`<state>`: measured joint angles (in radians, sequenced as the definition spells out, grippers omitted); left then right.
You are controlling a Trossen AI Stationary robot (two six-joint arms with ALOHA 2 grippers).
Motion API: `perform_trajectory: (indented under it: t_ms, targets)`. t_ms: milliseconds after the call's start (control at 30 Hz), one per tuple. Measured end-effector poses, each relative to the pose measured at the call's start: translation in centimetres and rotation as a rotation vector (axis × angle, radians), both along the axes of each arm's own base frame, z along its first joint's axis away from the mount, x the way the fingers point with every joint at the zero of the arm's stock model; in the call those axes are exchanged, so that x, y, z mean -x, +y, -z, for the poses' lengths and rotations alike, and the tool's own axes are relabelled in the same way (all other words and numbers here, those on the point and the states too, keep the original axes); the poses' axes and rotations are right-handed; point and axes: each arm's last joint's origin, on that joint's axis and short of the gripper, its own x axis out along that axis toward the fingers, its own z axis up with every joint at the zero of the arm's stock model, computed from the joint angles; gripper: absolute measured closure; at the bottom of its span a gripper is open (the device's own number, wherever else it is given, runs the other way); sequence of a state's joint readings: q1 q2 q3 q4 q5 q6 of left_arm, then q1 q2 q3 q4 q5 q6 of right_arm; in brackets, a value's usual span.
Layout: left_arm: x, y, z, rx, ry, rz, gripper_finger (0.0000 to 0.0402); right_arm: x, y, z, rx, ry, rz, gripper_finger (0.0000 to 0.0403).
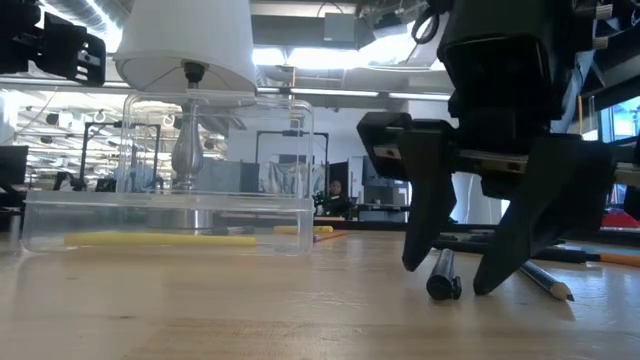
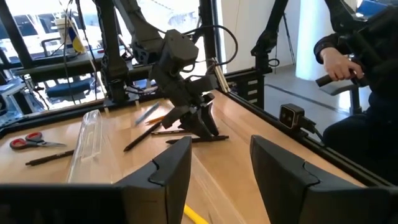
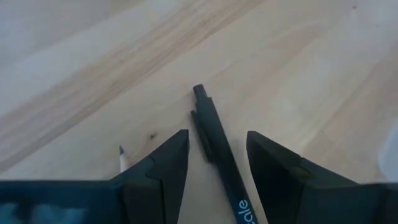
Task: Pick & place school supplies into a supply box
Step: Put the bottom black pen into the transparent supply box
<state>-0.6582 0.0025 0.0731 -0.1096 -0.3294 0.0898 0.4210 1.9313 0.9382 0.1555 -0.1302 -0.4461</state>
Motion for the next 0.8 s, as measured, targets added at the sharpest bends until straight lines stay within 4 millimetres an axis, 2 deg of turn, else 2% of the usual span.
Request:
perform_trajectory:
  t_ms: [233, 500, 800]
  targets:
    - [0.0, 0.0, 0.0, 0.000, 0.000, -0.001, 0.0246, -0.1, -0.5, 0.2, -0.011, 0.026, 0.025, 0.0244]
    - [0.0, 0.0, 0.0, 0.000, -0.001, -0.001, 0.0244, -0.3, -1.9, 0.5, -0.100, 0.137, 0.063, 0.0303]
    - [0.0, 0.0, 0.0, 0.000, -0.001, -0.002, 0.0244, -0.4, -2.2, 0.5, -0.078, 0.125, 0.042, 0.0349]
